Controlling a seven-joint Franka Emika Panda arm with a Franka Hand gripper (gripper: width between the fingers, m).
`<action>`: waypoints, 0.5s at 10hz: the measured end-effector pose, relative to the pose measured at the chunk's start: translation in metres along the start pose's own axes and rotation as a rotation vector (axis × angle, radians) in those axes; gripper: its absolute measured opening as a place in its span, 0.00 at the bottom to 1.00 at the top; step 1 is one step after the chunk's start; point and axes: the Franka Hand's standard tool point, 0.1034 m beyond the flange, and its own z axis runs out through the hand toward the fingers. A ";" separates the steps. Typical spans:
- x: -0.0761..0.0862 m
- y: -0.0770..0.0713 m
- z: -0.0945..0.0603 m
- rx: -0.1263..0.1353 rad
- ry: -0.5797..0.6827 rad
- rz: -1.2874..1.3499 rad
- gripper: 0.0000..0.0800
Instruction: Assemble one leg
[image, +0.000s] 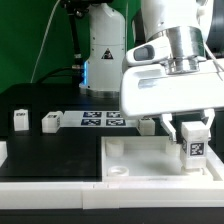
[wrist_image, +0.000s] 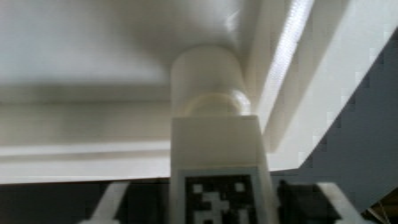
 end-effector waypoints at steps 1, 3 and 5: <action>0.000 0.000 0.000 0.000 0.000 0.000 0.49; 0.000 0.000 0.000 0.000 0.000 0.000 0.77; 0.000 0.000 0.000 0.000 0.000 0.000 0.80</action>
Offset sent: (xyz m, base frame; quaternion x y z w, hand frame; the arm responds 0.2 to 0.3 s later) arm 0.0000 0.0000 0.0000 0.0000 0.0000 0.0000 1.0000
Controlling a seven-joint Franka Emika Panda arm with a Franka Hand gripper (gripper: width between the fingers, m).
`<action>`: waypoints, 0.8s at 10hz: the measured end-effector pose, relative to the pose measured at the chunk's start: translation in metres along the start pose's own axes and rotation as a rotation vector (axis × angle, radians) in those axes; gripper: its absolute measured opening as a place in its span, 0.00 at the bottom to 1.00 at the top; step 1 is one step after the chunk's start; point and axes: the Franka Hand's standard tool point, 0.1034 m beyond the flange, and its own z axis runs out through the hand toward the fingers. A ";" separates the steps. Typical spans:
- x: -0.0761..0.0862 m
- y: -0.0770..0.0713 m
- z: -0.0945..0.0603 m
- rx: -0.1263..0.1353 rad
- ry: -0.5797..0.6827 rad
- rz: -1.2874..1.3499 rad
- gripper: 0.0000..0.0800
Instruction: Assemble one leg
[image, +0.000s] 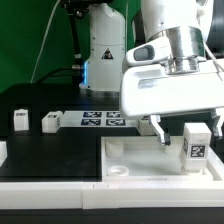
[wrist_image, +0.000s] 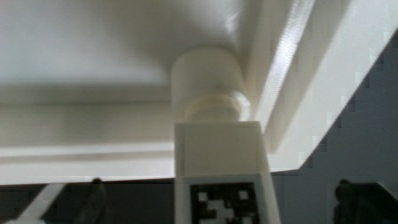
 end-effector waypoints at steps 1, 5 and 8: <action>0.000 0.000 0.000 0.000 0.000 0.000 0.80; 0.018 -0.002 -0.010 0.011 -0.043 0.003 0.81; 0.027 -0.002 -0.010 0.023 -0.101 0.009 0.81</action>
Offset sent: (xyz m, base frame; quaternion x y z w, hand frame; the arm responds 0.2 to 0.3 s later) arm 0.0129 -0.0080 0.0282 -0.0109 -0.0484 0.0091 0.9987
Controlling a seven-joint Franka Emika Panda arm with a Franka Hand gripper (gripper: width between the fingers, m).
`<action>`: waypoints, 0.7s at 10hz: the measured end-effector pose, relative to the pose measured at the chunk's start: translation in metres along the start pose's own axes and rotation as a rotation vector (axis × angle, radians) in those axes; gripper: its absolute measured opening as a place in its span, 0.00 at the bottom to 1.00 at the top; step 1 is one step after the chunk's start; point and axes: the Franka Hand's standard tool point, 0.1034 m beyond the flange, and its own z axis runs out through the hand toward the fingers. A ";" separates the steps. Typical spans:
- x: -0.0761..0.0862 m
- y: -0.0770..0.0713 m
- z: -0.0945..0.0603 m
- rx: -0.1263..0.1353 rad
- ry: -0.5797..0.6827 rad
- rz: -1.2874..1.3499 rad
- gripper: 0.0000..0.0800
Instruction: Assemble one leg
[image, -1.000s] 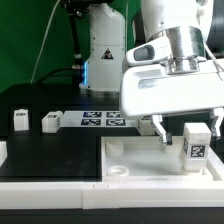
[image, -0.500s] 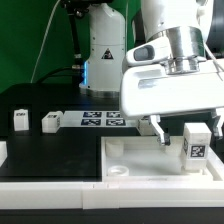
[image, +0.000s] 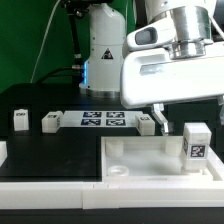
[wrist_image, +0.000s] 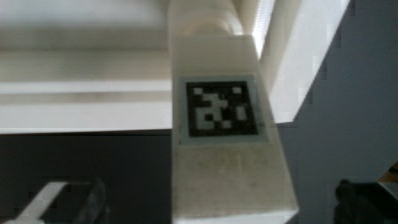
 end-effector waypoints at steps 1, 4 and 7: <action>-0.003 -0.001 0.001 0.004 -0.030 0.001 0.81; -0.018 0.005 0.001 -0.001 -0.328 0.142 0.81; -0.013 0.005 -0.005 -0.009 -0.602 0.162 0.81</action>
Offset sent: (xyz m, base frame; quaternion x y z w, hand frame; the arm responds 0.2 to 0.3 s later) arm -0.0021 -0.0404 -0.0062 -0.1432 -0.2883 0.1477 0.9352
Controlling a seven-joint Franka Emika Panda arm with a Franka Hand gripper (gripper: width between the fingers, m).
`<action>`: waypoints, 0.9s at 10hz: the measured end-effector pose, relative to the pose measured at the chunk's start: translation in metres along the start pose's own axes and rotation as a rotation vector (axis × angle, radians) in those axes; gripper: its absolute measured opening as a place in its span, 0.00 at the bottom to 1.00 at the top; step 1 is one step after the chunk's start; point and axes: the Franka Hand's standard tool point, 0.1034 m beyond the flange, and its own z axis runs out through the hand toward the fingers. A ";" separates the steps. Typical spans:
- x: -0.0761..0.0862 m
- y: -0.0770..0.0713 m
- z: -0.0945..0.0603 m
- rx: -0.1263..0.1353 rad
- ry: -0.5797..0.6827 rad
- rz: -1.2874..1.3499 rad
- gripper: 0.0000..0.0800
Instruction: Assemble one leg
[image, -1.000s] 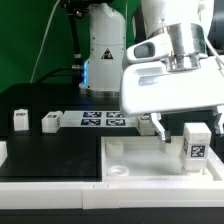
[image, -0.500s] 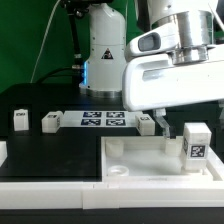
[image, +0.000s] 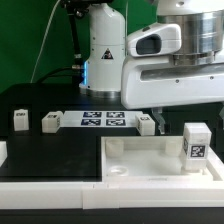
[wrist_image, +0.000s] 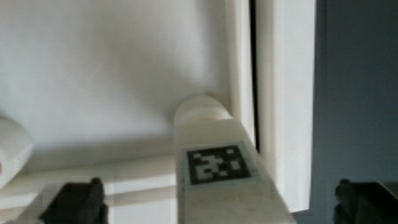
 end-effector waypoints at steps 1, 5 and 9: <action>0.005 0.000 -0.001 0.001 -0.027 0.002 0.81; 0.011 -0.002 0.000 0.003 0.000 -0.016 0.81; 0.016 -0.004 -0.002 0.005 0.016 -0.046 0.67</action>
Offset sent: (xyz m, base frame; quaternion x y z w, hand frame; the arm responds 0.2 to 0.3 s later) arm 0.0108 -0.0001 -0.0025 -0.0044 0.0445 -0.0583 0.9973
